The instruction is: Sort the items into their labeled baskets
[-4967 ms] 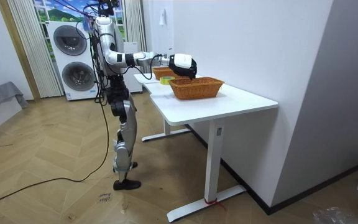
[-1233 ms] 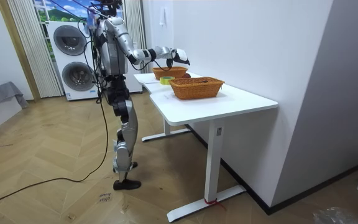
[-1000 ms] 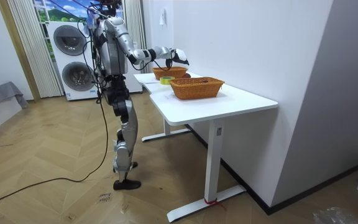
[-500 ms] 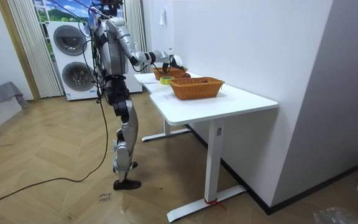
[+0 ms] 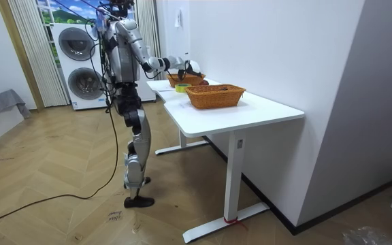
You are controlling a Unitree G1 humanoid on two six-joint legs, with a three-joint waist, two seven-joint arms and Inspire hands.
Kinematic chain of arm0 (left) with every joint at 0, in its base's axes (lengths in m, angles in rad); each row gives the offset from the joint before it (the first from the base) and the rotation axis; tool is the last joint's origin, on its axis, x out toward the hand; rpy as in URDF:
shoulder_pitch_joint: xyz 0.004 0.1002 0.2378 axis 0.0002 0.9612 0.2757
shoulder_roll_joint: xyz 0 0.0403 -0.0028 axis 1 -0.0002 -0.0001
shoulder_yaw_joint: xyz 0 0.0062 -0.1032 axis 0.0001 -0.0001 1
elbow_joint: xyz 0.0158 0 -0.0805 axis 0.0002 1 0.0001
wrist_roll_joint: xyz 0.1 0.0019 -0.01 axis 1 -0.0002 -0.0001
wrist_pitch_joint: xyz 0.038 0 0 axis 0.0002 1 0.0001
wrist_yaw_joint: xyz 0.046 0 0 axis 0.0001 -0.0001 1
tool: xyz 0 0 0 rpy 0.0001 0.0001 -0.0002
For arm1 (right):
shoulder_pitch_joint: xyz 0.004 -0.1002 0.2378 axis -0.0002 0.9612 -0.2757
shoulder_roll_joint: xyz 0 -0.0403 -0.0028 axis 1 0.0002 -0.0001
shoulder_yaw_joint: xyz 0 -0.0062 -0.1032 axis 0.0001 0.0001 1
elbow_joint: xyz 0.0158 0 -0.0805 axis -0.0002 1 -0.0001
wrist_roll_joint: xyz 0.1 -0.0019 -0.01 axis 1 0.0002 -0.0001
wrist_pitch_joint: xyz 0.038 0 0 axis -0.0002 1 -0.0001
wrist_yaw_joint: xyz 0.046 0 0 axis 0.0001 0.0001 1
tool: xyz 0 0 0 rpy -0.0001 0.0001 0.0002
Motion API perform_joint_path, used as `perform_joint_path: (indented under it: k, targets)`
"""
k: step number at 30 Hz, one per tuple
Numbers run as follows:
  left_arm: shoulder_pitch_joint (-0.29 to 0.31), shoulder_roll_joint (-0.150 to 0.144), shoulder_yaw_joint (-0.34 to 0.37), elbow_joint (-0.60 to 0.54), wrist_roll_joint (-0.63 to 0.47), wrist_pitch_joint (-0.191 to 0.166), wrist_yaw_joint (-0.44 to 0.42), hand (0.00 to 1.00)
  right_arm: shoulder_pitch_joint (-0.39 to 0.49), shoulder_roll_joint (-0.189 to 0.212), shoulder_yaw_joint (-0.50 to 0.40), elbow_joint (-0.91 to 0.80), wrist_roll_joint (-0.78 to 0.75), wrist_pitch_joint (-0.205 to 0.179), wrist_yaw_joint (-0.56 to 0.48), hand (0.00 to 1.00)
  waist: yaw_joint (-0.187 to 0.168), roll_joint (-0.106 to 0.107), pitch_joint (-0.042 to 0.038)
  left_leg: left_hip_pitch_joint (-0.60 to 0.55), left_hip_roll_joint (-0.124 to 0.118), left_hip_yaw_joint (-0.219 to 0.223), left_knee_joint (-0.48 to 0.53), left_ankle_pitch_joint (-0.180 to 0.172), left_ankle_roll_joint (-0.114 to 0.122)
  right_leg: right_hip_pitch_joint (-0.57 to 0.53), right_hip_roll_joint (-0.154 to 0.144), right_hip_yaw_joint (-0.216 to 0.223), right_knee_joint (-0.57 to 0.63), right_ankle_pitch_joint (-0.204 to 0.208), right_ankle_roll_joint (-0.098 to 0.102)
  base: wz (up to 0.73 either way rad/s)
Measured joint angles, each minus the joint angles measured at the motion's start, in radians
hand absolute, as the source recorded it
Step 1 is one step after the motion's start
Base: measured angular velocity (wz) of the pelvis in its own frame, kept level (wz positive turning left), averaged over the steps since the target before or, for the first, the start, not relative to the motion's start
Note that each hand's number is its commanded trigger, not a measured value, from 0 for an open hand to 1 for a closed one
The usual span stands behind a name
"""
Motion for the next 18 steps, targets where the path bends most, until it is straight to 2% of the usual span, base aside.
perform_joint_path:
  k: [11,18]
  targets:
    - [0.004,-0.015,0.001,-0.015,0.000,0.000,-0.011,0.00,-0.006,0.005,0.000,0.025,0.000,0.001,-0.013,0.00,0.000,0.000,-0.0046,0.000,0.000,0.002,0.000,0.000,0.001,0.000,0.000,-0.001,0.000,0.000,0.000,0.00]
    - [0.005,-0.015,0.000,-0.016,0.001,-0.001,-0.011,0.00,-0.007,0.005,0.000,0.025,0.000,0.001,-0.013,0.00,0.000,0.000,-0.0043,0.001,0.000,0.002,0.000,0.000,0.001,0.001,-0.001,0.000,0.000,0.000,0.000,0.00]
